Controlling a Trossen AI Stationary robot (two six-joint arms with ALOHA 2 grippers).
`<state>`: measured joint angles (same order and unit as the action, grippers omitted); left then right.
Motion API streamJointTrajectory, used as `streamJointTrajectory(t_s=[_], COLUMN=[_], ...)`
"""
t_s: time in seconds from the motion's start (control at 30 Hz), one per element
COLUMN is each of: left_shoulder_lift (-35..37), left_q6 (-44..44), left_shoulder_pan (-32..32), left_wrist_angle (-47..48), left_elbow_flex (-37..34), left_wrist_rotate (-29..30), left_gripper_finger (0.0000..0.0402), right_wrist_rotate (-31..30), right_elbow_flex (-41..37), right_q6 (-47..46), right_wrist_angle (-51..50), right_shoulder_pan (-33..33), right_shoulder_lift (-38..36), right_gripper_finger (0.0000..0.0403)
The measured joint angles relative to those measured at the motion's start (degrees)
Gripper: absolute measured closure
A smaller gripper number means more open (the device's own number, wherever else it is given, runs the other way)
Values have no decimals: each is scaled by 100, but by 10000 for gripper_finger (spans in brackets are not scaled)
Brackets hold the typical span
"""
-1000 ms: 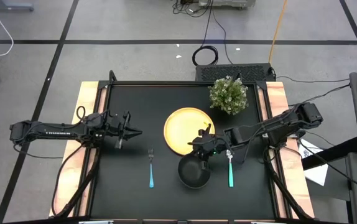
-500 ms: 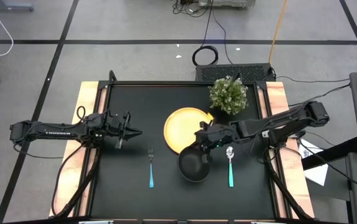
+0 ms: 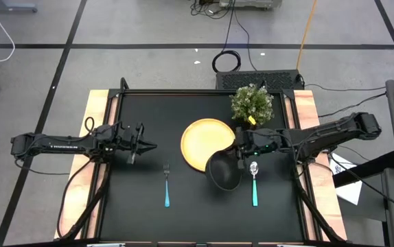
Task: Set table place
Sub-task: Put the black bowl on the yellow plate
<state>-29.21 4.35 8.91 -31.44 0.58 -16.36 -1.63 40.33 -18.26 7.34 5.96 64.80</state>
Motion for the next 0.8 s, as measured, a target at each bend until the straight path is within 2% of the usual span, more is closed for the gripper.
streamJointTrajectory(t_s=[0.33, 0.47, 0.63, 0.8], left_shoulder_lift=[0, 0, -2, -1], left_q6=[-12, -10, 34, 38], left_shoulder_pan=[-2, -2, -2, 0], left_wrist_angle=[-4, -2, -2, 0], left_elbow_flex=[0, 0, 0, 0], left_wrist_rotate=[188, 188, 188, 188], left_gripper_finger=[376, 376, 376, 376], right_wrist_rotate=[-43, -305, -336, -637], right_elbow_flex=[-277, -277, -288, -716], right_q6=[91, 270, 430, 455], right_wrist_angle=[139, 126, 118, 290], right_shoulder_pan=[-33, -34, -36, -137], right_shoulder_lift=[-338, -513, -593, -658], right_gripper_finger=[403, 403, 402, 401])
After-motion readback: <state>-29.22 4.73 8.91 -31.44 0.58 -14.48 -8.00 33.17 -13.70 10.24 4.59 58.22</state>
